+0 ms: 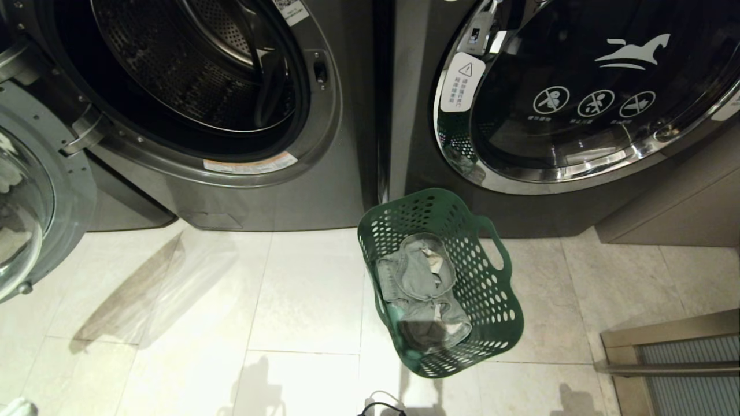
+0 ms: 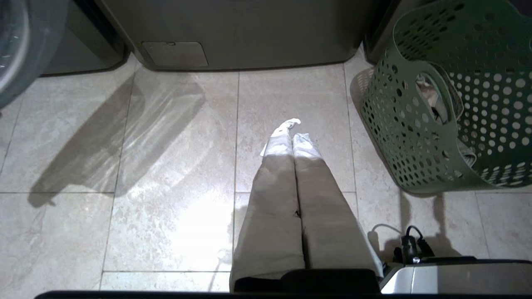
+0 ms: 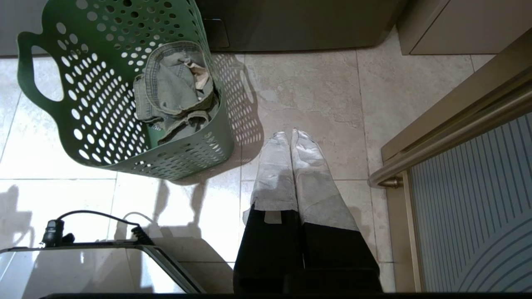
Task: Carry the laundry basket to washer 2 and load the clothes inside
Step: Open the lid of the washing machine
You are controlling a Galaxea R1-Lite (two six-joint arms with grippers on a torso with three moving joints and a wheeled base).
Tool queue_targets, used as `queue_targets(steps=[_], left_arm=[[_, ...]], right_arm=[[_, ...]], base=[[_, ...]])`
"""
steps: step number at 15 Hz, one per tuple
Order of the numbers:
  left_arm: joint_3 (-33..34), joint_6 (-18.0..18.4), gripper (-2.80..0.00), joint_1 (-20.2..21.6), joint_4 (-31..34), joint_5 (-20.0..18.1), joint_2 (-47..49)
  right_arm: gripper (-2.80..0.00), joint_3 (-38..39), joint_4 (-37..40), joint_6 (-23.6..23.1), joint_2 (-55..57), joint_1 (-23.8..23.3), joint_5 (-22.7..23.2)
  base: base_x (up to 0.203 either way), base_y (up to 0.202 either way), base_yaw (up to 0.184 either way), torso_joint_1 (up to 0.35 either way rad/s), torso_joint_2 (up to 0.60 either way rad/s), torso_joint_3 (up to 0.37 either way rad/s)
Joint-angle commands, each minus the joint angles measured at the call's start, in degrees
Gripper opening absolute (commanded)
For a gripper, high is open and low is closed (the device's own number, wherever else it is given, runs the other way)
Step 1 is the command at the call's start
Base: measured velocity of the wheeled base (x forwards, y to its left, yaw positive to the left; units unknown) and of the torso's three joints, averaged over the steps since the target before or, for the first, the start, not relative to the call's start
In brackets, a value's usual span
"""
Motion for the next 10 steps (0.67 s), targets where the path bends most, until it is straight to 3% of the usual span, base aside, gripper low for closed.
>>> queue_targets(steps=[1, 3, 5, 10], left_arm=[[5.59, 0.07, -2.8, -0.08, -3.26, -0.32, -0.94], [5.85, 0.87, -2.8, -0.22, 0.08, -1.02, -1.49], [5.83, 0.59, -2.8, -0.96, -1.95, -1.46, 1.25], [5.87, -0.4, -2.8, -6.25, 1.62, -3.78, -1.71]], right_arm=[[-2.8, 0.05, -0.01, -0.01, 0.04, 0.0, 0.02], [-2.8, 0.02, -0.01, 0.04, 0.04, -0.04, 0.0], [-2.8, 0.05, -0.01, 0.03, 0.04, 0.0, 0.02], [-2.8, 0.05, -0.01, 0.02, 0.04, 0.0, 0.02]], base=[[0.0, 0.0, 0.0, 0.0, 0.0, 0.0], [0.0, 0.0, 0.0, 0.0, 0.0, 0.0], [0.0, 0.0, 0.0, 0.0, 0.0, 0.0], [0.0, 0.0, 0.0, 0.0, 0.0, 0.0]])
